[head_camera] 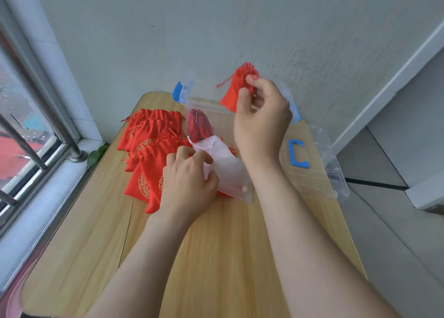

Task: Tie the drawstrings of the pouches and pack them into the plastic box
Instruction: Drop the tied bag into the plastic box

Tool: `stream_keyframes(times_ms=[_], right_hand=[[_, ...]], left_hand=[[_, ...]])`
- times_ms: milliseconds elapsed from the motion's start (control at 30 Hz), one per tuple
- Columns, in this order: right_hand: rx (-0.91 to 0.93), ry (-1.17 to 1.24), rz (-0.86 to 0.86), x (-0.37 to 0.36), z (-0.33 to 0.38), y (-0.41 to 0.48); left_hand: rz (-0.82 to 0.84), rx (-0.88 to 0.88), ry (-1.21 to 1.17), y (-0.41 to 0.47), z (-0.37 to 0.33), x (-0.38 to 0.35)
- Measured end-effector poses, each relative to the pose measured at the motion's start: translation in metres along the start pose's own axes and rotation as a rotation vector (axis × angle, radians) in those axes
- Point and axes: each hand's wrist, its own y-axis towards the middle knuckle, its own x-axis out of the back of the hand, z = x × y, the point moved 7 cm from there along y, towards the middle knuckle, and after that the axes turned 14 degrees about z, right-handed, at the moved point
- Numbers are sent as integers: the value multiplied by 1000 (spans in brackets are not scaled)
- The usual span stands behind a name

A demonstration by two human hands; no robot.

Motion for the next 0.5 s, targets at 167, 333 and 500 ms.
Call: stream_keyframes(times_ms=[167,333,500], right_hand=[[-57,-418,292,-46,-8,22],[-196,-699,612,-77,-20,18],[-19,-505,492,-63,-5,3]], left_hand=[[34,13,20,-2,0,2],[53,49,21,-2,3,4],[59,30,-2,-2,7,3]])
